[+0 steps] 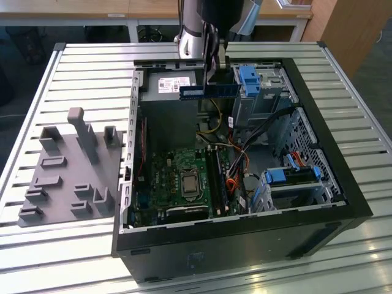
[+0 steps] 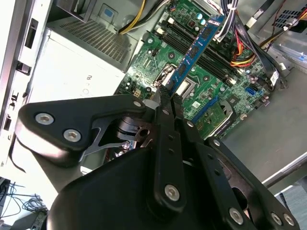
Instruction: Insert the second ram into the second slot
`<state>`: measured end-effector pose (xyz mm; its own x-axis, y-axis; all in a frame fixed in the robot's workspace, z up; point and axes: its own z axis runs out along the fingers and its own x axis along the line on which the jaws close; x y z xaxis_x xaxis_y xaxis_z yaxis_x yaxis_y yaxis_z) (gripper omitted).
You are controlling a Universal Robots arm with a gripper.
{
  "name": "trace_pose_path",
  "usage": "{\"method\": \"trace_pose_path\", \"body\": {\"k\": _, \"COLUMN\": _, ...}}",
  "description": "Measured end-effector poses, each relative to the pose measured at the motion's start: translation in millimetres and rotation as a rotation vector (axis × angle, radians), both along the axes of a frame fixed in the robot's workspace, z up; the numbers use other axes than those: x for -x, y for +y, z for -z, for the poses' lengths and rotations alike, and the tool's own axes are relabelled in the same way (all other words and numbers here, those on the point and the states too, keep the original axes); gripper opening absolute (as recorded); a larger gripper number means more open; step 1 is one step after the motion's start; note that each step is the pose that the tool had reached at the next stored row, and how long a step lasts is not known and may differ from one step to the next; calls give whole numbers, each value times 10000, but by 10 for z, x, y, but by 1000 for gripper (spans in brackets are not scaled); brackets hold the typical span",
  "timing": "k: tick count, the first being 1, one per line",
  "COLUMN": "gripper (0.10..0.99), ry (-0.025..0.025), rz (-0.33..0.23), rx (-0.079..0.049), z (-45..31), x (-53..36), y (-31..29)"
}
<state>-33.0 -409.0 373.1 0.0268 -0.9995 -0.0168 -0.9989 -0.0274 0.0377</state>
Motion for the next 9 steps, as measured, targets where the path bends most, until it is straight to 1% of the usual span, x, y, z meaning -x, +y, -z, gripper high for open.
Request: {"method": "trace_pose_path", "body": {"k": 9, "gripper": 137, "ry": 0, "rz": 0, "rx": -1, "z": 0, "x": 0, "y": -25}}
